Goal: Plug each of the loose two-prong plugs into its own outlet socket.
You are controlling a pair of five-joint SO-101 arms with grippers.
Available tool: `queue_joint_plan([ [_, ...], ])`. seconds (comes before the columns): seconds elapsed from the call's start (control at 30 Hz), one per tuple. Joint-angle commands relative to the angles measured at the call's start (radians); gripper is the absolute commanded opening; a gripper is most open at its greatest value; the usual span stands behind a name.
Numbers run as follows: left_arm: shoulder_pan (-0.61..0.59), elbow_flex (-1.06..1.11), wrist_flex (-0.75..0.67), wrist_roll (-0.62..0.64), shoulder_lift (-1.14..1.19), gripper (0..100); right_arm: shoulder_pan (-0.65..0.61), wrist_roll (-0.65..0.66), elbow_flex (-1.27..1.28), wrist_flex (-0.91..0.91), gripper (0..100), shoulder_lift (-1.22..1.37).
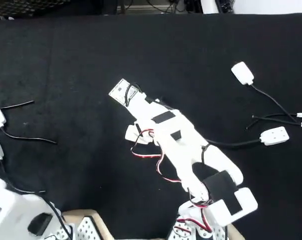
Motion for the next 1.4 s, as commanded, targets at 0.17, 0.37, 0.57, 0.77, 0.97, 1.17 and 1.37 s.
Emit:
queue_joint_plan([
  [0.17, 0.045, -0.151, 0.000, 0.129, 0.226, 32, -0.009, 0.000, -0.010, 0.020, 44.9, 0.008],
  [0.37, 0.036, -0.275, 0.003, 0.147, 0.327, 32, -0.009, 0.000, -0.010, 0.018, 44.9, 0.008],
  [0.57, 0.024, -0.326, -0.002, 0.143, 0.391, 32, -0.009, 0.000, -0.010, 0.017, 44.9, 0.008],
  [0.77, 0.041, -0.320, -0.029, 0.143, 0.457, 32, -0.009, 0.000, -0.010, 0.017, 44.9, 0.010],
  [0.97, 0.041, -0.326, -0.057, 0.144, 0.497, 30, -0.009, 0.000, -0.010, 0.017, 44.9, 0.010],
  [1.17, 0.044, -0.326, -0.051, 0.143, 0.493, 8, -0.009, 0.000, -0.010, 0.015, 44.9, 0.010],
  [1.37, 0.047, -0.317, -0.049, 0.143, 0.499, 3, -0.009, 0.000, -0.010, 0.015, 44.9, 0.010],
])
